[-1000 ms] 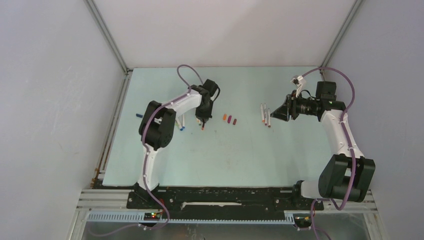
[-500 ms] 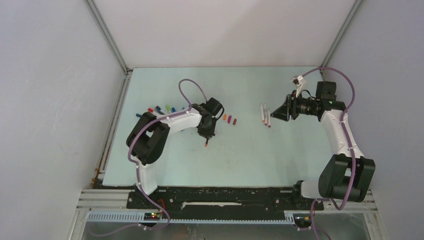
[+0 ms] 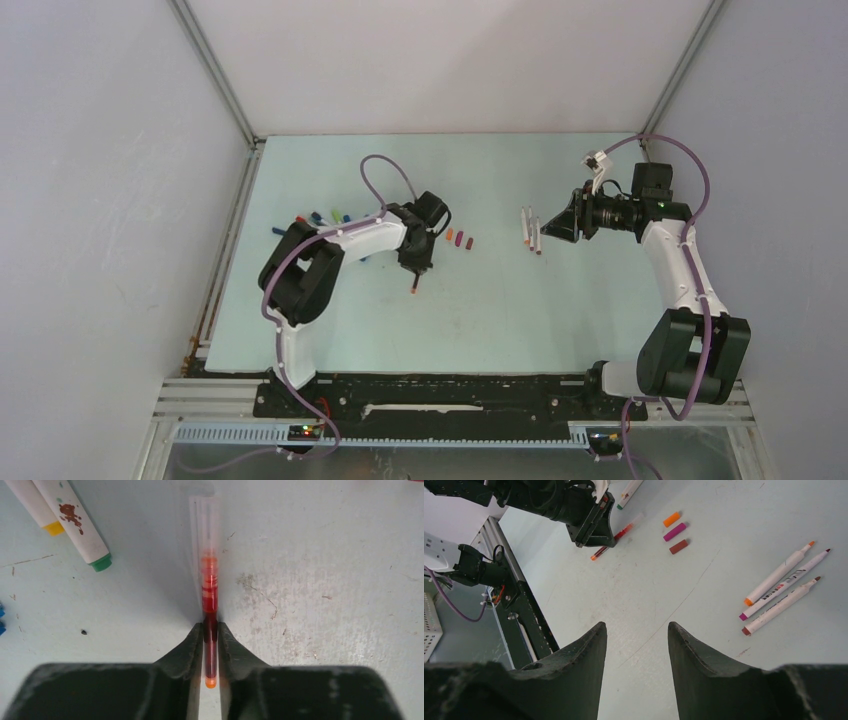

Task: Open the pen caps
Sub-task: Pick up the pen from the center of the board.

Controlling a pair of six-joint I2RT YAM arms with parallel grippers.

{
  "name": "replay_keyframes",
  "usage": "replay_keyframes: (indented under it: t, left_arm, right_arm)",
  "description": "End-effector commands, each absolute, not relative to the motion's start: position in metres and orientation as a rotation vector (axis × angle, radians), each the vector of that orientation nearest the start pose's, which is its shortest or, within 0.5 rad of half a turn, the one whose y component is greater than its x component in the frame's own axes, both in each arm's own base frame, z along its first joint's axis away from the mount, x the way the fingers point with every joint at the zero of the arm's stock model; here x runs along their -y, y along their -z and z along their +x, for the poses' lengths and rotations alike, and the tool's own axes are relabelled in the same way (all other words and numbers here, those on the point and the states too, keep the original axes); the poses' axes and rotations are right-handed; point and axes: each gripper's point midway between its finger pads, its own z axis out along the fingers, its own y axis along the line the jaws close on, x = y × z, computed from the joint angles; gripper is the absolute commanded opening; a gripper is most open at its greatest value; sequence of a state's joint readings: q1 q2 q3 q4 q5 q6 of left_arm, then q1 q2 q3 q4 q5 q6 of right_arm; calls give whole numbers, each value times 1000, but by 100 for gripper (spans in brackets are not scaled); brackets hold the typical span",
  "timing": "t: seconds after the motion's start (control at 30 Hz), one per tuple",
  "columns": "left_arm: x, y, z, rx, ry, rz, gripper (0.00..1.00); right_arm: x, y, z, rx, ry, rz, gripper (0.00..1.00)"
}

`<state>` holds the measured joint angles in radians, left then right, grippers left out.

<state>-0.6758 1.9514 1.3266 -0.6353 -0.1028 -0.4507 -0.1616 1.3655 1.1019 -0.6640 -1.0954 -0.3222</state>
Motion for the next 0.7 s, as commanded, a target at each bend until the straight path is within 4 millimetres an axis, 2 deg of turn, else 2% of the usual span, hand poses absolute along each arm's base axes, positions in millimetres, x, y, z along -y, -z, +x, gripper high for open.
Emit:
replay_keyframes:
  t: [0.0,0.1,0.23,0.47,0.67]
  left_arm:
    - [240,6,302,-2854,71,309,11]
    - [240,1,301,-2835,90,305,3]
    - [244,-21,302,-2760,167,278,0]
    - [264,-82,299,-2501,510,189,0]
    - [288,-132,280,-2274,813,189,0]
  right_arm:
    - [-102,-215,308,-1998,-1063,-598,51]
    - [-103,-216,307,-1996,-1065,-602,51]
    - [-107,-216,301,-1976,-1092,-635,51]
    - [-129,-222,281,-1890,-1161,-791,51]
    - [-146,-230,256,-1770,-1215,-940,52]
